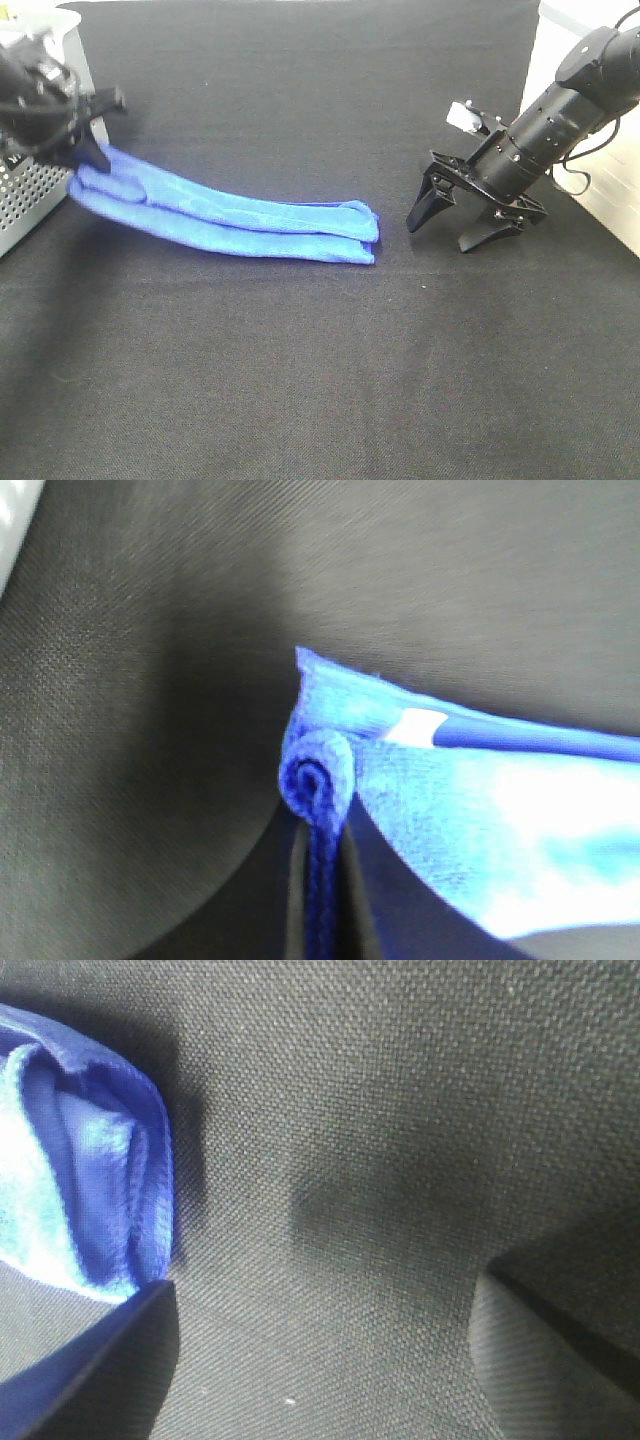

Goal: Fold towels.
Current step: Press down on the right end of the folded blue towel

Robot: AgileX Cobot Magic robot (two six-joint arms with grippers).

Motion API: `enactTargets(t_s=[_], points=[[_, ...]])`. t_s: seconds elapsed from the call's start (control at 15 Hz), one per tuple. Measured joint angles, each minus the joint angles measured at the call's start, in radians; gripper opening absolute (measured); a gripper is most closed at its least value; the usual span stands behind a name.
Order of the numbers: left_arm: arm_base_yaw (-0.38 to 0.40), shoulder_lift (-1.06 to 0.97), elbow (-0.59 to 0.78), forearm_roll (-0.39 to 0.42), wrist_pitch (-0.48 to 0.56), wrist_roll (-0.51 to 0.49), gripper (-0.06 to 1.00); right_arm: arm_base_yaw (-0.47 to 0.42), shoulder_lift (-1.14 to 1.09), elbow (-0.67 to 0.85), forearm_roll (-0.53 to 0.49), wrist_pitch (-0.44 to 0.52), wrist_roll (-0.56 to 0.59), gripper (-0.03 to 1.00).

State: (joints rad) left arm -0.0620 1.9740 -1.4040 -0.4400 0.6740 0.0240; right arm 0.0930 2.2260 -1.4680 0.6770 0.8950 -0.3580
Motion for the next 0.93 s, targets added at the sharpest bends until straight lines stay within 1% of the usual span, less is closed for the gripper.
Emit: enactTargets(t_s=[0.13, 0.33, 0.47, 0.53, 0.67, 0.73, 0.8, 0.87, 0.93], points=[[-0.065, -0.029, -0.005, -0.027, 0.024, -0.037, 0.04, 0.000, 0.000, 0.000, 0.000, 0.008, 0.000, 0.75], [-0.215, 0.004, -0.060, -0.065, 0.053, -0.116, 0.04, 0.000, 0.000, 0.000, 0.001, 0.013, 0.000, 0.75], [-0.307, 0.071, -0.137, -0.071, 0.052, -0.183, 0.04, 0.000, 0.000, 0.000, 0.001, 0.013, 0.000, 0.75], [-0.360, 0.139, -0.216, -0.072, 0.052, -0.225, 0.04, 0.000, 0.000, 0.000, 0.001, 0.014, 0.000, 0.75], [-0.404, 0.242, -0.311, -0.074, 0.054, -0.291, 0.05, 0.000, 0.000, 0.000, 0.001, 0.022, 0.000, 0.75], [-0.426, 0.287, -0.359, -0.074, 0.054, -0.321, 0.07, 0.000, 0.000, 0.000, 0.002, 0.032, 0.000, 0.75], [-0.426, 0.287, -0.359, -0.074, 0.054, -0.321, 0.07, 0.000, 0.000, 0.000, 0.002, 0.032, 0.000, 0.75], [-0.446, 0.327, -0.404, -0.078, 0.054, -0.346, 0.14, 0.000, 0.000, 0.000, 0.002, 0.039, 0.000, 0.75], [-0.463, 0.355, -0.438, -0.092, 0.054, -0.354, 0.25, 0.000, -0.001, 0.000, 0.003, 0.044, 0.000, 0.75]])
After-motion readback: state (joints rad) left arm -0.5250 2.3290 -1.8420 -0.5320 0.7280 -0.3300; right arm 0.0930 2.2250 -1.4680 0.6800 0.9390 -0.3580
